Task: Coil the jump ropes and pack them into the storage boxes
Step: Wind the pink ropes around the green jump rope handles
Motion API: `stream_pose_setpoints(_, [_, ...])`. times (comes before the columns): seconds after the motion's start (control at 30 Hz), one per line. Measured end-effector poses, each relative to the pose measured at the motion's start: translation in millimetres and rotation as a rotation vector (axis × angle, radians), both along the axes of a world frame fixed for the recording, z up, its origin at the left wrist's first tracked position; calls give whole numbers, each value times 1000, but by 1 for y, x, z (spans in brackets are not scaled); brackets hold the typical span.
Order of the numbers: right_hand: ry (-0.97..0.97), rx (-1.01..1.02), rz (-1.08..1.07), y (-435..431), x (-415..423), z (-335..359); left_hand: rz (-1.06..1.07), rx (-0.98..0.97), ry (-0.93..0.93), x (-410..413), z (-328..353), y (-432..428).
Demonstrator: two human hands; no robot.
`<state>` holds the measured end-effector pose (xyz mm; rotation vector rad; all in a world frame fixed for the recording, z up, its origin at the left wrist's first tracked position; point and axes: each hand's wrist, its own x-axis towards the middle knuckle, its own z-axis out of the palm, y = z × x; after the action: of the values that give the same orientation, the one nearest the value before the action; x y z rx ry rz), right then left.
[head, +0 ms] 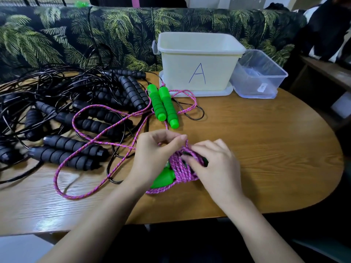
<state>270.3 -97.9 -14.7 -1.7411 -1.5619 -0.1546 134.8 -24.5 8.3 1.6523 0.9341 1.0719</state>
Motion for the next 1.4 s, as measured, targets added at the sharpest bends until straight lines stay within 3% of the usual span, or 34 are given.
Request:
stream_pose_setpoints(0.13, [160,-9,-31,-1,4,-5,-29,290,292,-5,-12,-10])
stream_pose_setpoints(0.2, [377,-10,-21,-1,8,-5,-42,426,513,-8,-21,-13])
stream_pose_setpoints(0.27, [529,15,-20,-1,13,0,-71,519,617,-10,-26,-12])
stream_pose_setpoints(0.3, [493,25,-27,-1,16,3,-88,536,622,-11,-27,-12])
stream_pose_setpoints(0.37, [239,9,-56,-4,20,5,-99,562,608,-11,-28,-10])
stream_pose_setpoints(0.47, [-181,-172,-114,-9,14,12,-97,596,608,-12,-30,-9])
stream_pose_setpoints(0.57, [-465,-285,-45,-9,14,12,-91,625,614,-15,-30,-9])
stream_pose_setpoints(0.63, [-453,-242,14,-9,18,12,-94,642,615,-17,-30,-8])
stream_pose_setpoints(0.77, [146,-204,77,-7,21,13,-101,671,642,-19,-31,-7])
stream_pose_setpoints(0.8, [154,-163,46,-8,23,13,-96,676,647,-19,-31,-7])
stream_pose_setpoints(0.93, [-215,-193,-55,-12,18,17,-71,709,656,-19,-32,-8])
stream_pose_setpoints(1.07, [-435,-359,73,-6,18,25,-50,715,625,-18,-34,-9])
stream_pose_setpoints(1.17, [-526,-318,144,0,25,29,-53,701,618,-18,-34,-7])
stream_pose_setpoints(1.27, [-409,-245,220,0,29,27,-57,703,612,-17,-33,-8])
stream_pose_setpoints(1.4, [114,-269,196,7,31,16,-47,702,566,-17,-35,-6])
